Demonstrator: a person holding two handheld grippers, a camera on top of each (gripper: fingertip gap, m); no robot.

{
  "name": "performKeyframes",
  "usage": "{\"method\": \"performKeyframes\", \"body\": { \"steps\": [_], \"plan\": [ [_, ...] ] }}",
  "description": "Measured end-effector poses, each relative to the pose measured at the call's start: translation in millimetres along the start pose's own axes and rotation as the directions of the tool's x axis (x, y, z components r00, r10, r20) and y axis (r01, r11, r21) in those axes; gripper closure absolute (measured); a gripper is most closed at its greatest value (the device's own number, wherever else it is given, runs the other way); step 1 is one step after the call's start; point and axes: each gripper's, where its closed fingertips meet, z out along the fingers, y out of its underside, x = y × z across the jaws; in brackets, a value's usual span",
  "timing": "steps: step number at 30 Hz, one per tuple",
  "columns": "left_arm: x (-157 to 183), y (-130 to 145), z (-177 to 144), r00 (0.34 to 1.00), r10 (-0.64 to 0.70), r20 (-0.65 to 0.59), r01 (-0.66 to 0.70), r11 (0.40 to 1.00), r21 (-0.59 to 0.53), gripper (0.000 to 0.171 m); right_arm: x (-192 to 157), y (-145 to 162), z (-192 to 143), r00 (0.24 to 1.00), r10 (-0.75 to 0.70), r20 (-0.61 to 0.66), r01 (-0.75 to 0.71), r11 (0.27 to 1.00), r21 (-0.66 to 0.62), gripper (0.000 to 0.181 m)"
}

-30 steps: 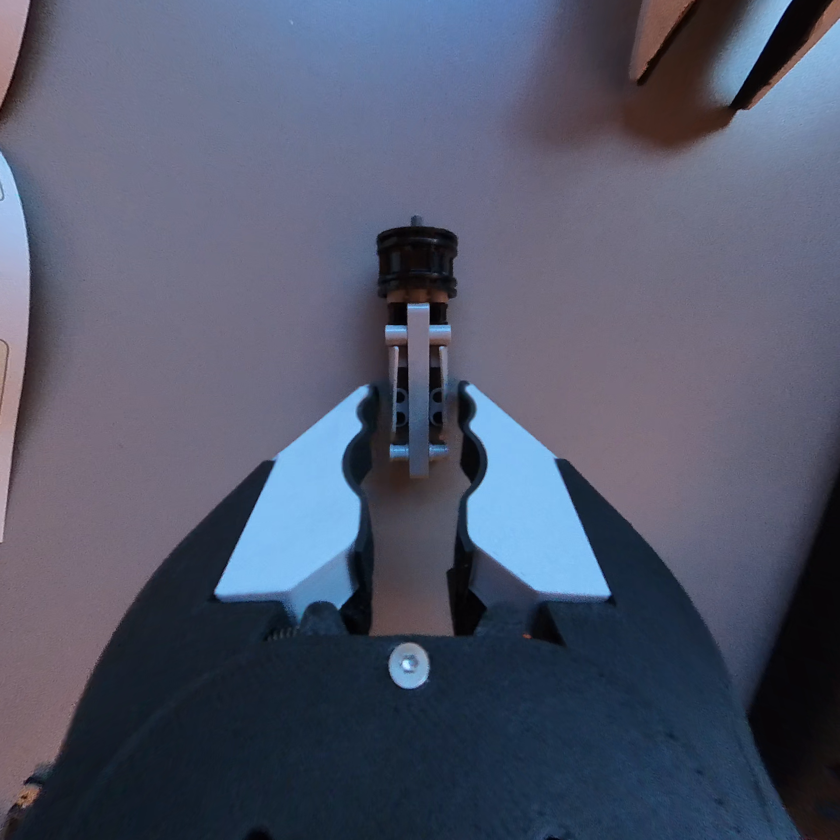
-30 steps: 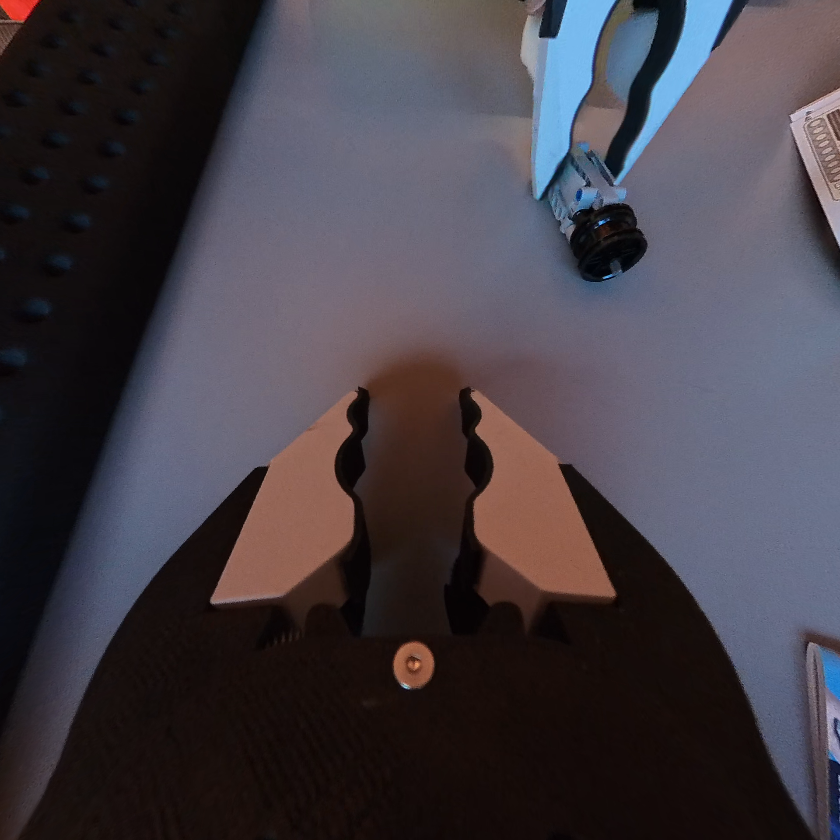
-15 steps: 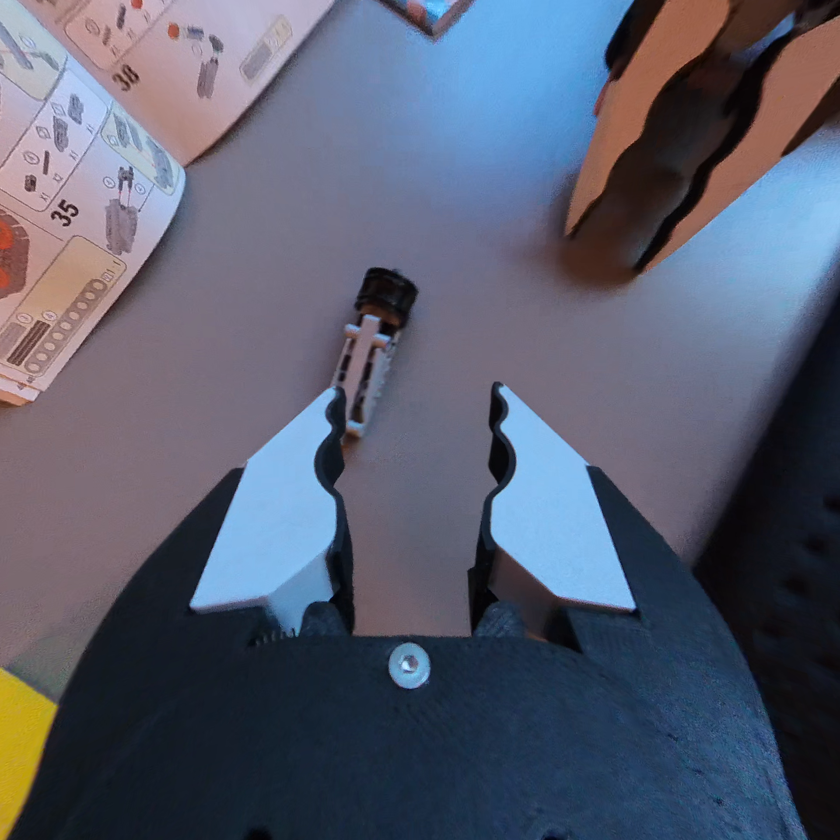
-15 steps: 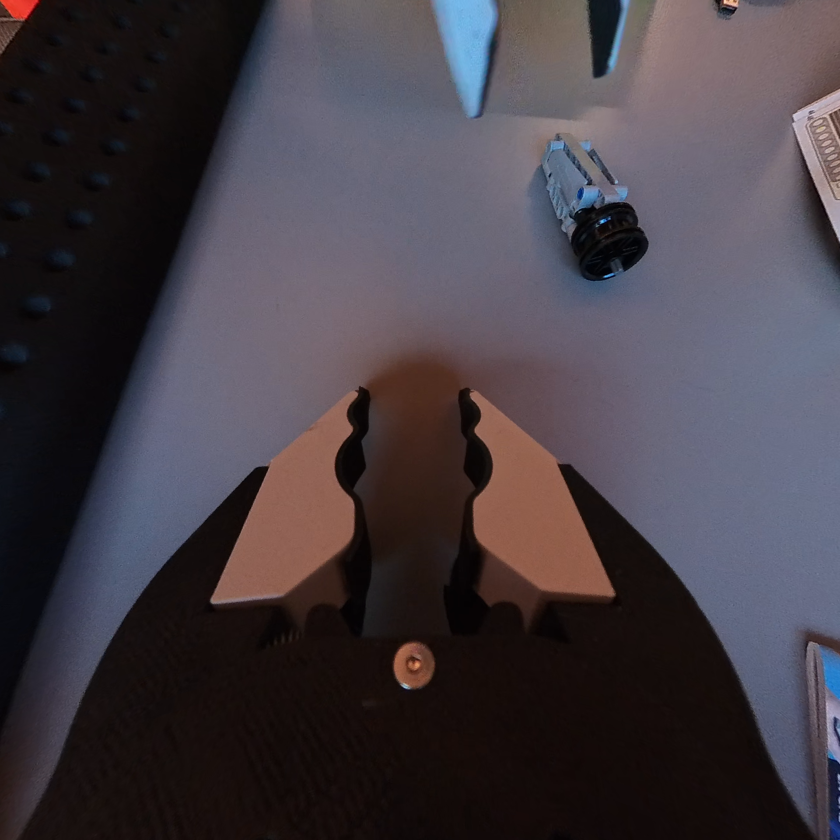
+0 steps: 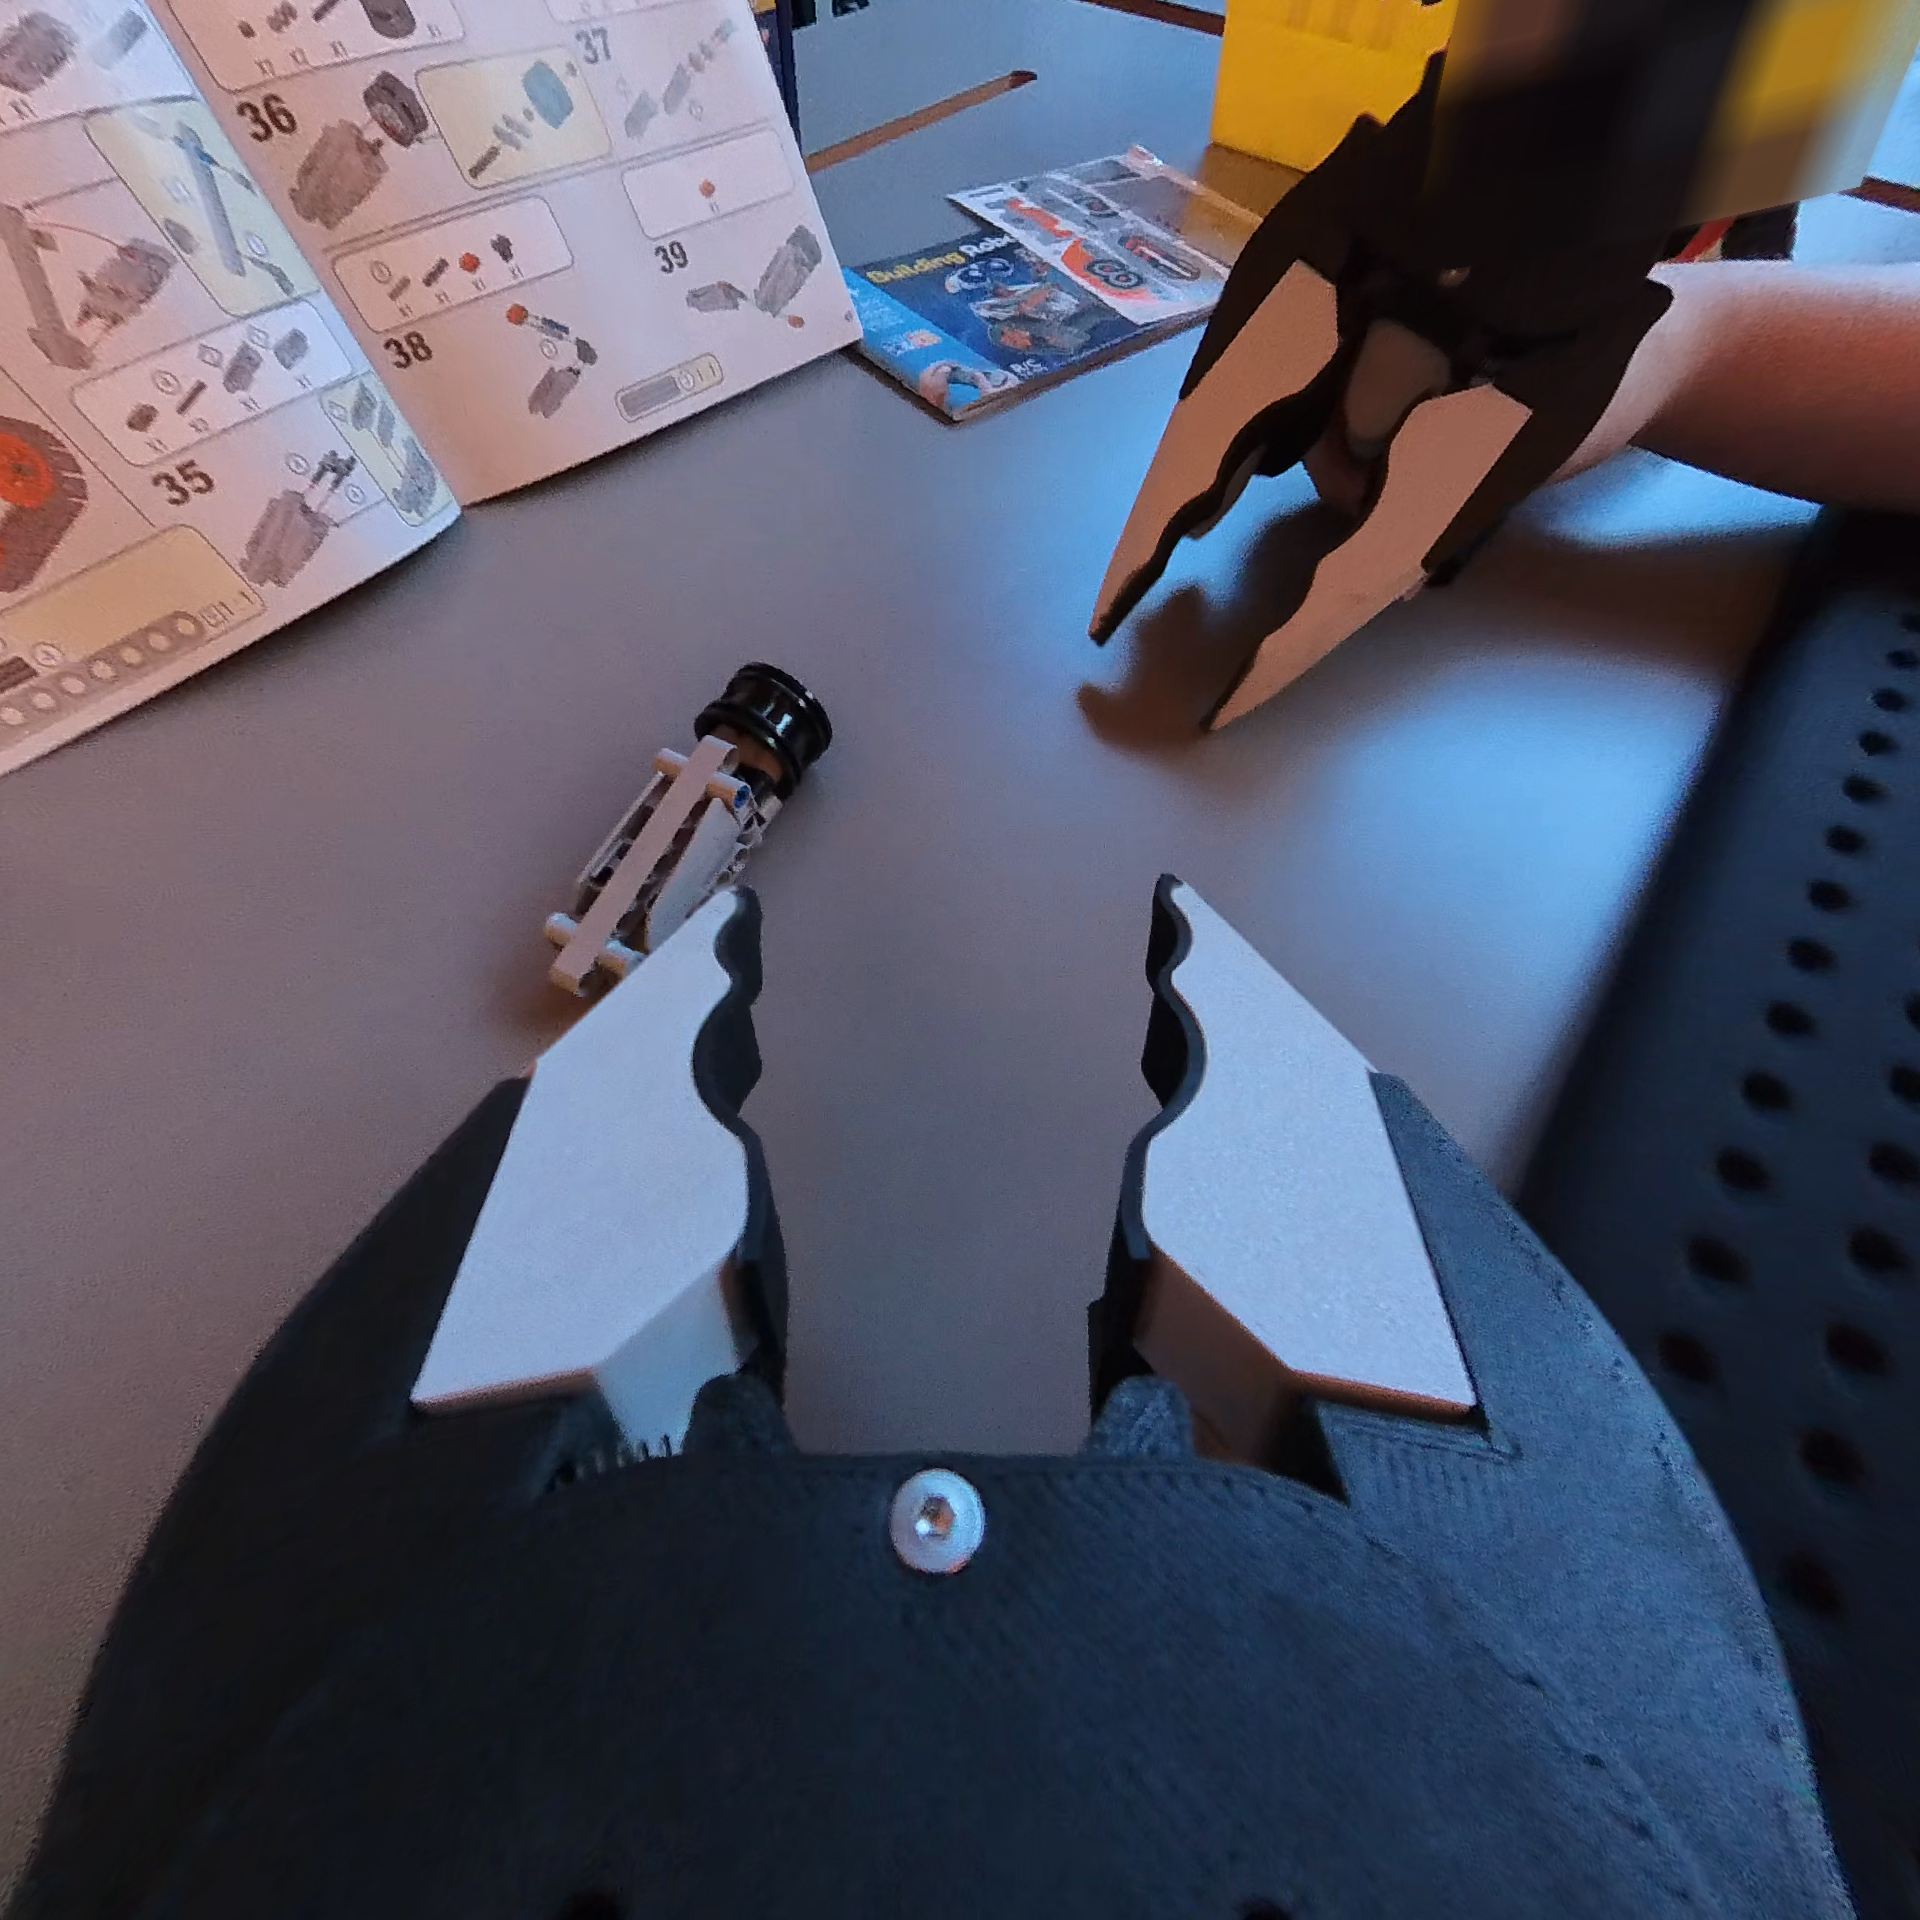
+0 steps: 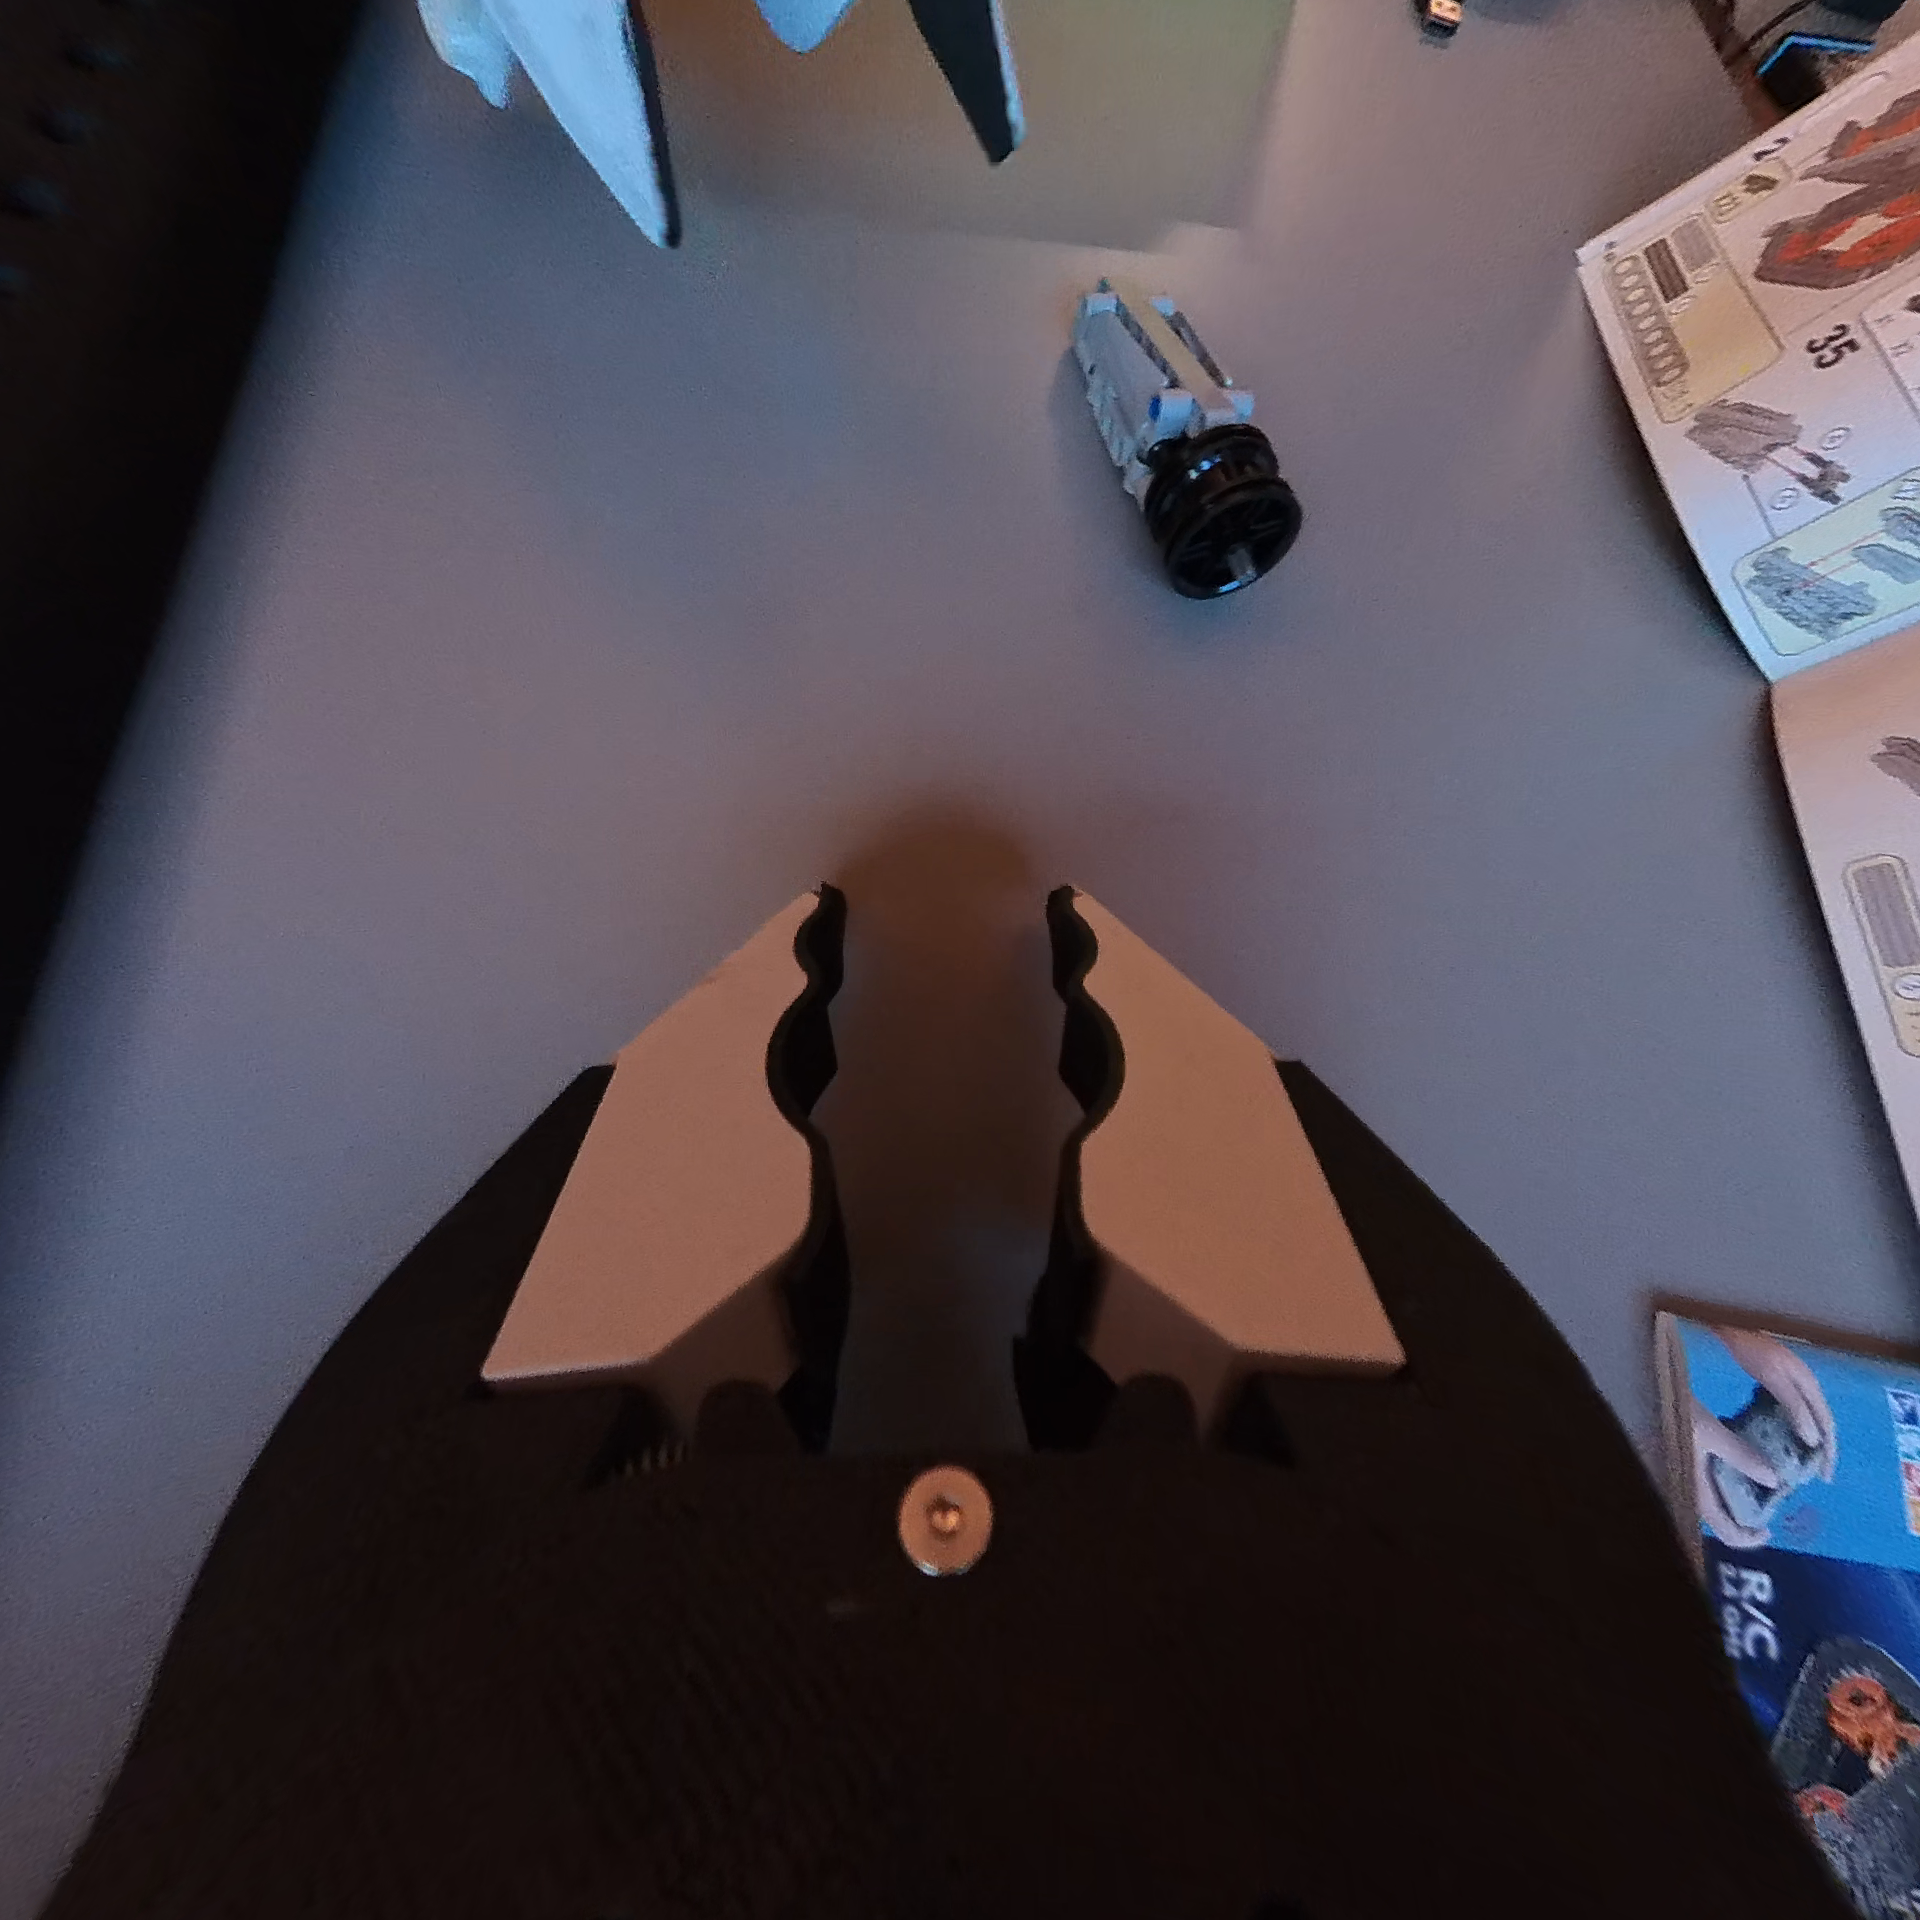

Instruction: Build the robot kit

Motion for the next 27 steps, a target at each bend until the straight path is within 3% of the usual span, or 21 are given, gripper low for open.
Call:
{"method": "performKeyframes", "body": {
  "steps": [9,14,21,27],
  "plan": [
    [17,20,6,0.999,0.035,-0.038,-0.038,0.993,-0.111,0.101,0,1,1,1.0,0.006,0.017,-0.006,1.0,-0.001,0.144],
    [24,19,7,0.996,0.023,-0.08,-0.031,0.994,-0.1,0.102,-3,1,0,1.0,0.001,0.031,-0.001,1.0,-0.002,0.148],
    [17,23,7,0.998,0.04,-0.04,-0.044,0.992,-0.122,0.105,-7,1,0,0.999,0.014,0.053,-0.013,1.0,-0.005,0.15],
    [30,15,5,0.994,0.025,-0.108,-0.034,0.996,-0.079,0.104,-9,0,0,0.998,0.018,0.064,-0.018,1.0,-0.006,0.149]
  ]
}}
